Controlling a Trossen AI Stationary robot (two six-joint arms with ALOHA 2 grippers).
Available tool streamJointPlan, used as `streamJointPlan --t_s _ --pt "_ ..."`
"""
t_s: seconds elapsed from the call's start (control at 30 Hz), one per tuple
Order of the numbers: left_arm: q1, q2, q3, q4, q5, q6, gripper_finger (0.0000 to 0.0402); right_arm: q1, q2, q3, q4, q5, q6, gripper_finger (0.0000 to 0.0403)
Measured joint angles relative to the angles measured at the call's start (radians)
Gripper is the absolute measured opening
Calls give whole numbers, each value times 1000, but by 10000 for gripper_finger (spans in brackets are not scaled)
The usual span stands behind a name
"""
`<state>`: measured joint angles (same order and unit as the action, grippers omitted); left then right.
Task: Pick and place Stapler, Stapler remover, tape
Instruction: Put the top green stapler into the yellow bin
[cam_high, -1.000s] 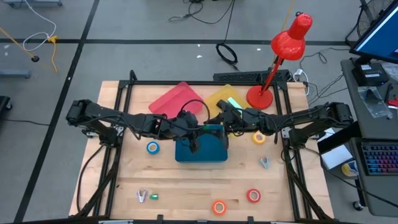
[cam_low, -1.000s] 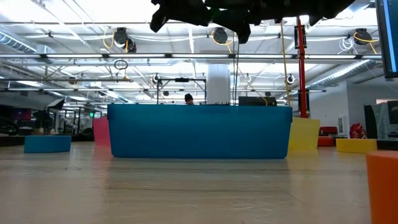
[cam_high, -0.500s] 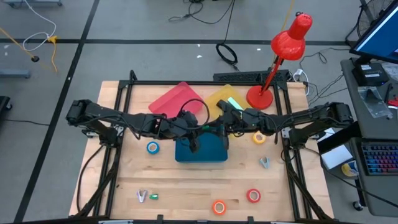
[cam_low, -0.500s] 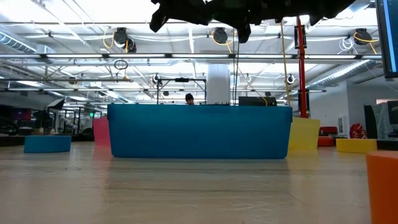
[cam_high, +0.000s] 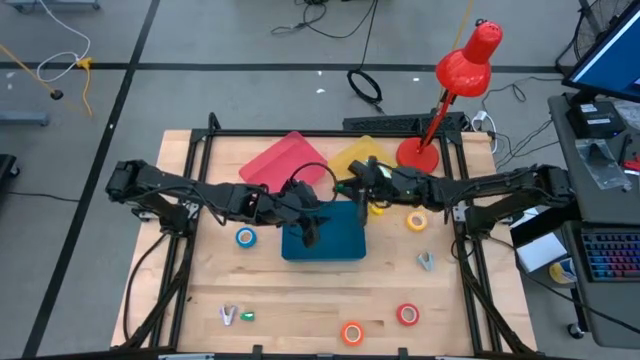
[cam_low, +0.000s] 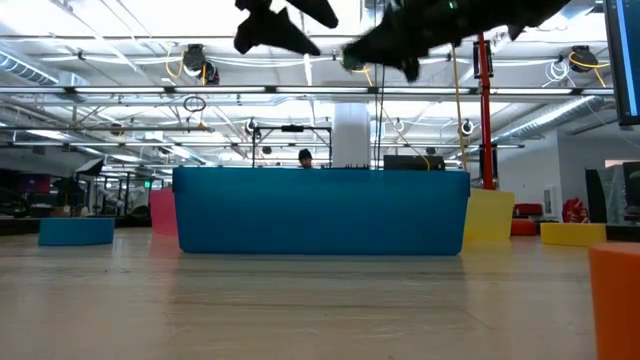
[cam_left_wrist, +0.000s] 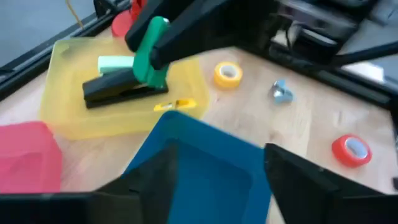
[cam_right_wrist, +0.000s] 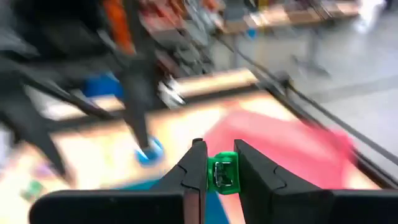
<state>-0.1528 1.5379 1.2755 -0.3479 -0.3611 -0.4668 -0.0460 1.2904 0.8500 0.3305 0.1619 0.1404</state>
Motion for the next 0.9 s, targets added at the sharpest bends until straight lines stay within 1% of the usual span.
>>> streamJointPlan --t_s 0.1,0.2,0.3,0.43,0.57,0.77,0.9 --pt "1 0 0 -86 -4 -18 289 -36 -23 -1 -157 59 -3 49" --pt "2 0 0 -197 -7 -91 320 -84 -33 -1 -326 103 6 49" --pt "2 0 -11 -292 -7 -187 336 -129 -29 -1 -487 101 42 49" --pt "-2 0 -28 -374 -6 -290 341 -178 5 -2 -643 95 88 49" --pt "-8 0 -31 -407 -5 -330 342 -206 45 -1 -703 21 107 49" --pt "-20 0 -31 -412 1 -354 342 -224 130 -1 -738 -35 110 49" --pt "-30 0 -32 -414 2 -376 342 -223 183 -1 -759 -35 109 49"
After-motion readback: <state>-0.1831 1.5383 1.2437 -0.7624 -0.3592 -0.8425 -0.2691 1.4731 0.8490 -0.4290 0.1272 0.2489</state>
